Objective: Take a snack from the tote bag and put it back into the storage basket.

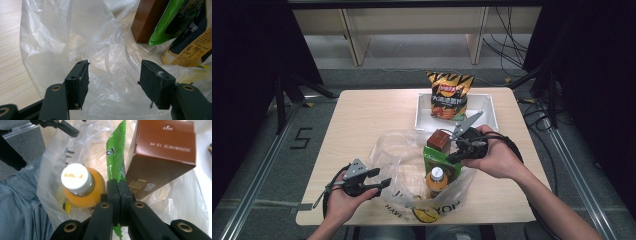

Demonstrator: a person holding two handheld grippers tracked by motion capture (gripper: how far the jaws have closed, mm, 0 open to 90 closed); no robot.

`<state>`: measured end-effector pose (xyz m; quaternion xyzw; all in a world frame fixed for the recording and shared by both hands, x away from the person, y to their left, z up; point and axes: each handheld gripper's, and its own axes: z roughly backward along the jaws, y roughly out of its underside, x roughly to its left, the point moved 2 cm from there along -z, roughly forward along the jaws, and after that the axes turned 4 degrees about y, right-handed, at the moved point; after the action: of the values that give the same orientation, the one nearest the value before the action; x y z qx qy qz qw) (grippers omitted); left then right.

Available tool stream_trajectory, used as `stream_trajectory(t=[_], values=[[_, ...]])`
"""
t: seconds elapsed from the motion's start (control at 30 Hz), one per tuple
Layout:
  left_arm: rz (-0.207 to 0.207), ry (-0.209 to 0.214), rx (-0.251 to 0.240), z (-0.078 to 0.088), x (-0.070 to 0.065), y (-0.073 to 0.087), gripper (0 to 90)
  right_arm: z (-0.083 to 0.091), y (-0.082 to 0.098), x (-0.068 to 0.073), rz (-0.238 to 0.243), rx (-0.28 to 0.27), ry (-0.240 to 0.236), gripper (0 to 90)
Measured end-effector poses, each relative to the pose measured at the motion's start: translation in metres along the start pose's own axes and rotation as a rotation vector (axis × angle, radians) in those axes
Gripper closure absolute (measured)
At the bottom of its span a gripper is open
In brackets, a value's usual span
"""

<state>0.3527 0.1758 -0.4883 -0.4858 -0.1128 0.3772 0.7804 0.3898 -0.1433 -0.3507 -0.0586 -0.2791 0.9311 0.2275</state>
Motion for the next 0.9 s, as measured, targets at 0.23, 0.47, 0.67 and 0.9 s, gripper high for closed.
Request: stream_trajectory(t=[0.23, 0.47, 0.67, 0.9], values=[[-0.001, 0.002, 0.006, 0.000, 0.000, 0.000, 39.7, 0.009, -0.004, -0.002, 0.013, -0.022, 0.013, 90.0], [-0.002, 0.005, 0.010, 0.000, 0.000, 0.000, 39.7, 0.018, -0.009, -0.001, 0.022, -0.050, 0.021, 90.0], [-0.012, 0.004, 0.011, 0.000, 0.000, 0.000, 39.7, 0.027, -0.014, 0.001, 0.030, -0.077, 0.037, 90.0], [-0.019, 0.004, 0.016, -0.001, 0.000, 0.000, 39.8, 0.035, -0.018, -0.001, 0.041, -0.092, 0.031, 90.0]])
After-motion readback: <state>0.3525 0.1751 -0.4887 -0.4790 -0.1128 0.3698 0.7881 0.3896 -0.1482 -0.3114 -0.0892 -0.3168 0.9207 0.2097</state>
